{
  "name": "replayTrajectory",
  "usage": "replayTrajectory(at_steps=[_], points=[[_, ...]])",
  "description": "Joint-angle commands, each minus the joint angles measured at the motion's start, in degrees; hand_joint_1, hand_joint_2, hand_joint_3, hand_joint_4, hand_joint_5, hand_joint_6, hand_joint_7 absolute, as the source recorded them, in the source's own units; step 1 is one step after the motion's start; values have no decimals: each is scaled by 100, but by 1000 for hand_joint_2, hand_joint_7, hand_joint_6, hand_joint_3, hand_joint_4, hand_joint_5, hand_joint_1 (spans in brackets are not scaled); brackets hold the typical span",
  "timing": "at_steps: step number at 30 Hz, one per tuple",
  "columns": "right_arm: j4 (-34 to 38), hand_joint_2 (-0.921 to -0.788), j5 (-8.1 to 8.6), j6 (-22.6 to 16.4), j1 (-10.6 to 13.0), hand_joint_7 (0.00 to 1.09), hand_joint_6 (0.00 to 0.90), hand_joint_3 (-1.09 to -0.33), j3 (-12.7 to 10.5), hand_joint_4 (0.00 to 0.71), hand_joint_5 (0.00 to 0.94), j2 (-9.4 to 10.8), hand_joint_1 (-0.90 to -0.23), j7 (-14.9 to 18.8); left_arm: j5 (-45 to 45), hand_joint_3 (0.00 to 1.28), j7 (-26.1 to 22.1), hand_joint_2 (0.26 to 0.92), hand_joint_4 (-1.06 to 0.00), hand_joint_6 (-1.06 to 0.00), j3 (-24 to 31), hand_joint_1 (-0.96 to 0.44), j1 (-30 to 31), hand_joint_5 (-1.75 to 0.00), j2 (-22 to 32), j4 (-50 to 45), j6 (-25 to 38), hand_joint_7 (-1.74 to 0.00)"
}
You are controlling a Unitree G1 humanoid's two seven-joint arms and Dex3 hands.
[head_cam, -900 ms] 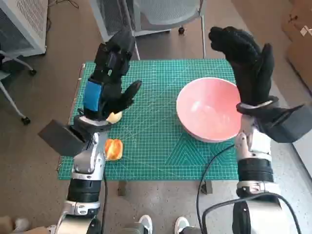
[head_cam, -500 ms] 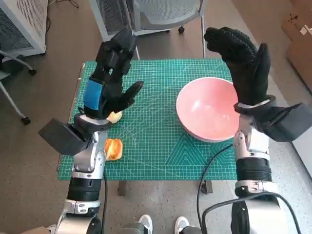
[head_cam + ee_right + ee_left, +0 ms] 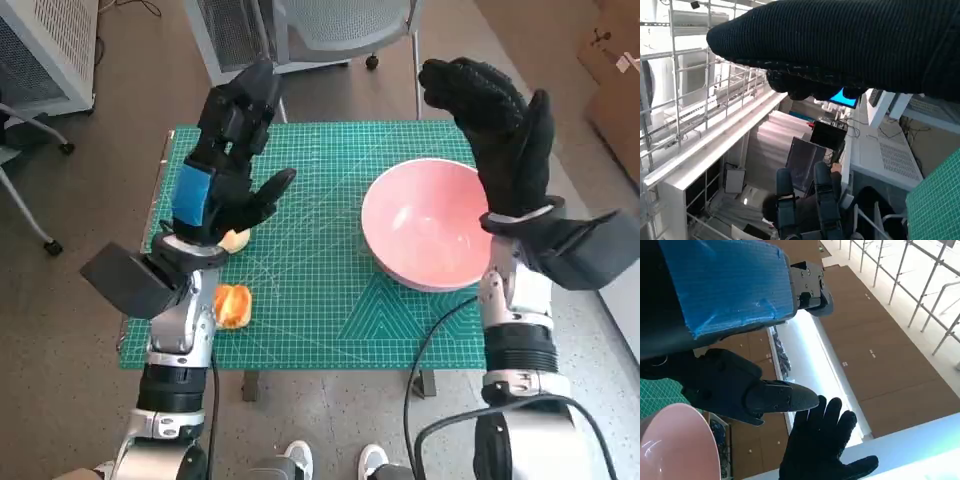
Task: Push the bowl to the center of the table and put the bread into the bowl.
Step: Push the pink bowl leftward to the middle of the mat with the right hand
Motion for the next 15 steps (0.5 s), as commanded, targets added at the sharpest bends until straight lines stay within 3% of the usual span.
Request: replayTrajectory(at_steps=[1, 10, 15], points=[[67, -921, 9, 61, 51, 18, 465, -692, 2, 316, 6, 63, -622, 7, 17, 270, -25, 921, -135, 1, -2, -561, -66, -44, 40, 52, -11, -585], [66, -921, -36, 3, 73, 16, 466, -691, -9, 318, 5, 60, -622, -49, -3, 263, -45, 921, -136, 1, -20, -539, -45, -43, 17, 38, -24, -586], [298, -921, 47, -71, 47, 8, 452, -689, -159, 311, 1, -155, -623, 86, 42, 261, -20, 921, -138, 1, -24, -537, -26, -42, 16, 37, -61, -587]])
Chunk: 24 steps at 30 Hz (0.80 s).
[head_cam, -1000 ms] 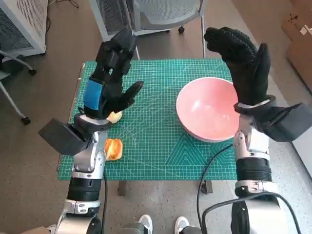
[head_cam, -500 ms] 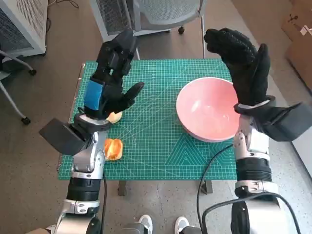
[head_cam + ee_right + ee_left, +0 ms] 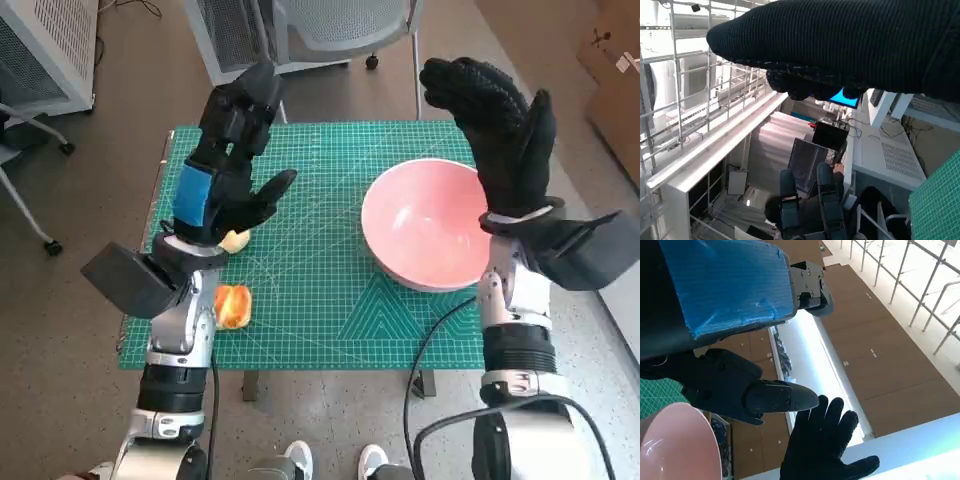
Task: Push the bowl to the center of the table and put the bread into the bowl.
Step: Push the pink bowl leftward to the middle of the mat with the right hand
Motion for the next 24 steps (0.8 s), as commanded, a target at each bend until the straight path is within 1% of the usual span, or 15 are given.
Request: replayTrajectory(at_steps=[1, 3, 5, 7, 10, 14, 18, 24], points=[[342, -921, 81, -57, 30, 6, 450, -689, -173, 309, 1, -225, -624, 132, 45, 261, 9, 921, -138, 1, -8, -538, -20, -42, 19, -6, -58, -587], [647, -921, 125, -108, -53, 4, 446, -688, -314, 305, 0, -416, -626, 210, 47, 262, 18, 921, -138, 1, -5, -539, -5, -42, 26, -35, -50, -588], [941, -921, 111, -176, -129, 2, 436, -690, -421, 295, 0, -569, -628, 198, 46, 262, 20, 921, -139, 1, 1, -539, 13, -42, 32, -65, -43, -589], [1208, -921, 23, -263, -197, 1, 416, -704, -491, 281, 0, -705, -628, 61, 44, 263, 22, 921, -138, 1, 10, -539, 23, -41, 37, -83, -38, -590], [1654, -921, -154, -318, -291, 0, 381, -729, -585, 258, 0, -953, -631, -343, 29, 265, 32, 921, -138, 1, 32, -538, 41, -40, 46, -112, -23, -590], [2147, -921, -366, -303, -383, 5, 376, -741, -632, 248, 0, -1217, -637, -818, 20, 268, 60, 921, -137, 1, 52, -537, 52, -40, 43, -126, -20, -589], [2486, -921, -539, -175, -422, 8, 381, -765, -633, 236, 0, -1405, -642, -1254, 22, 273, 92, 921, -137, 1, 64, -534, 63, -39, 19, -135, -18, -588], [2783, -921, -704, 230, -433, 1, 356, -789, -644, 211, 0, -1542, -633, -1662, 13, 276, 103, 921, -137, 1, 61, -533, 66, -38, -16, -107, -31, -587]])
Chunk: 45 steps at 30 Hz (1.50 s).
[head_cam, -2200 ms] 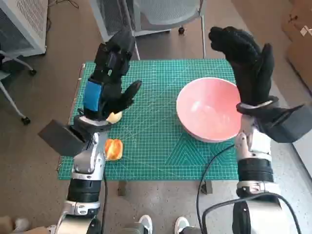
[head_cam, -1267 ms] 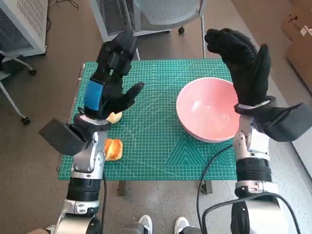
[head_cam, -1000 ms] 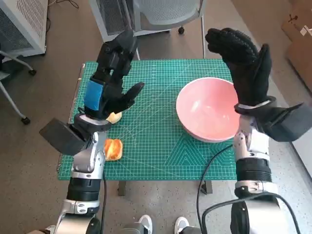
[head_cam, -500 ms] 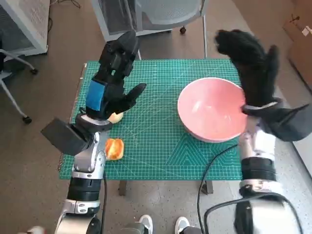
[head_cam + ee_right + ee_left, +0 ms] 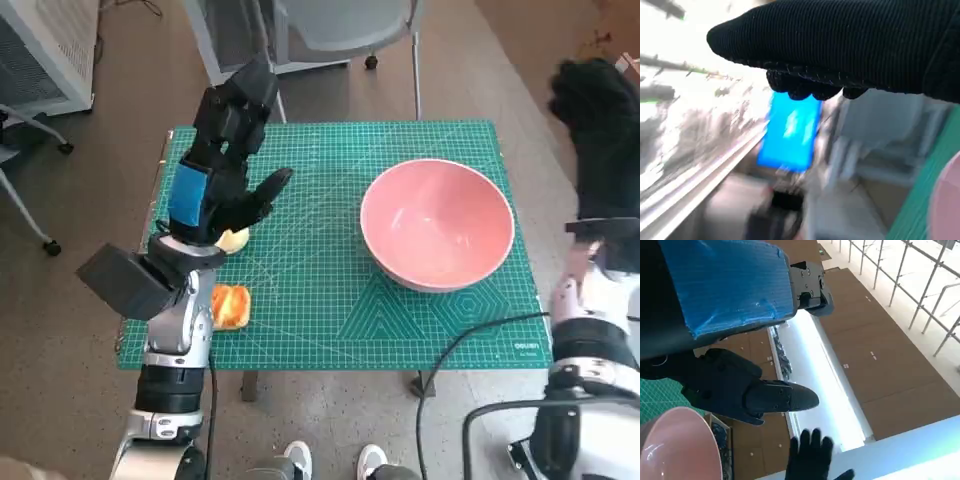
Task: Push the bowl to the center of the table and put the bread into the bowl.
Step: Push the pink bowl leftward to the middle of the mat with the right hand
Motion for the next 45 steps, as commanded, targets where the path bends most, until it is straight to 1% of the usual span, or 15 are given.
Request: replayTrajectory(at_steps=[1, 7, 9, 13, 17, 21, 28, 33, 36, 43, 45], points=[[318, -921, -173, 496, 38, 0, 348, -798, -17, 209, 0, -76, -626, -343, -26, 277, 16, 921, -137, 1, 15, -534, 55, -38, -13, -27, -34, -586], [444, -921, -279, 1011, 115, 2, 340, -852, -37, 205, 0, -99, -569, -592, -37, 276, 20, 921, -137, 1, 22, -537, 93, -38, -18, -77, -6, -586], [462, -921, -315, 1122, 139, 5, 345, -862, -48, 205, 0, -95, -558, -652, -44, 276, 18, 921, -137, 1, 22, -538, 108, -38, -14, -106, 12, -586], [531, -921, -330, 1458, 247, 14, 363, -872, -95, 210, 3, -39, -550, -754, -59, 277, 12, 921, -137, 1, 27, -539, 165, -37, 4, -174, 55, -585], [559, -921, -344, 1670, 315, 20, 379, -854, -143, 226, 9, 22, -560, -805, -68, 277, 16, 921, -136, 1, 31, -545, 222, -36, 21, -255, 99, -583], [597, -921, -411, 1902, 411, 21, 386, -821, -143, 240, 12, 193, -578, -888, -83, 280, 19, 921, -135, 1, 47, -546, 287, -35, 43, -344, 159, -580], [596, -921, -545, 2057, 447, 21, 393, -796, -111, 251, 11, 465, -594, -956, -72, 282, 57, 921, -133, 1, 49, -542, 397, -34, 41, -544, 298, -571], [588, -921, -585, 2119, 392, 23, 404, -777, -94, 266, 14, 722, -596, -1030, -74, 281, 80, 920, -128, 1, 61, -536, 487, -31, 48, -688, 400, -570], [585, -921, -628, 2145, 348, 24, 409, -779, -78, 272, 14, 860, -581, -1049, -79, 280, 90, 921, -127, 1, 76, -536, 543, -29, 61, -761, 441, -571], [557, -921, -619, 2163, 200, 21, 408, -790, -81, 270, 9, 1178, -575, -971, -49, 280, 151, 921, -128, 1, 123, -536, 690, -29, 92, -939, 519, -576], [549, -921, -623, 2151, 162, 21, 410, -798, -72, 270, 8, 1251, -565, -943, -39, 280, 170, 921, -129, 1, 132, -532, 728, -29, 101, -974, 522, -578]])
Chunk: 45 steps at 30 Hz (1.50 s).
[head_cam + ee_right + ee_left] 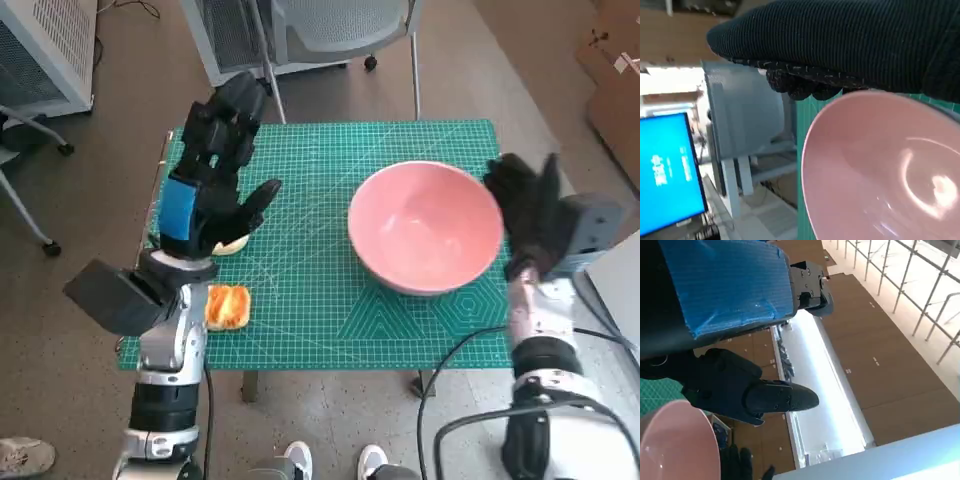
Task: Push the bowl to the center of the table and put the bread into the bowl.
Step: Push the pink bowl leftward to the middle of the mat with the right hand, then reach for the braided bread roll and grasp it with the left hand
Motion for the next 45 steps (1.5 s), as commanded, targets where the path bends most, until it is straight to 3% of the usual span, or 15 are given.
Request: replayTrajectory(at_steps=[1, 14, 20, 28, 37, 45], points=[[24, -921, -42, 86, -63, 22, 412, -803, 22, 270, 7, 234, -558, 74, 10, 280, 74, 921, -129, 1, 47, -528, 153, -29, 67, -188, 58, -579], [-13, -921, -26, 88, -390, 15, 402, -835, 54, 252, 0, 741, -510, 127, 111, 284, 264, 921, -138, 1, 92, -529, 310, -32, 102, -308, 1, -574], [-4, -921, -79, 130, -512, 16, 404, -850, 125, 261, 5, 851, -534, 176, 172, 281, 362, 921, -141, 1, 94, -533, 362, -33, 108, -334, -17, -570], [42, -921, -180, 219, -647, 22, 415, -812, 198, 275, 9, 976, -568, 187, 269, 274, 486, 921, -149, 1, 86, -541, 423, -35, 138, -337, -39, -572], [-31, -921, -223, 48, -743, 12, 398, -815, 295, 267, 3, 854, -579, 331, 324, 274, 527, 921, -163, 1, 120, -572, 583, -38, 214, -494, -58, -563], [-344, -921, -48, -697, -828, 1, 337, -901, 256, 214, 1, 672, -551, 839, 303, 275, 518, 921, -169, 1, 263, -582, 675, -37, 408, -715, -28, -528]])
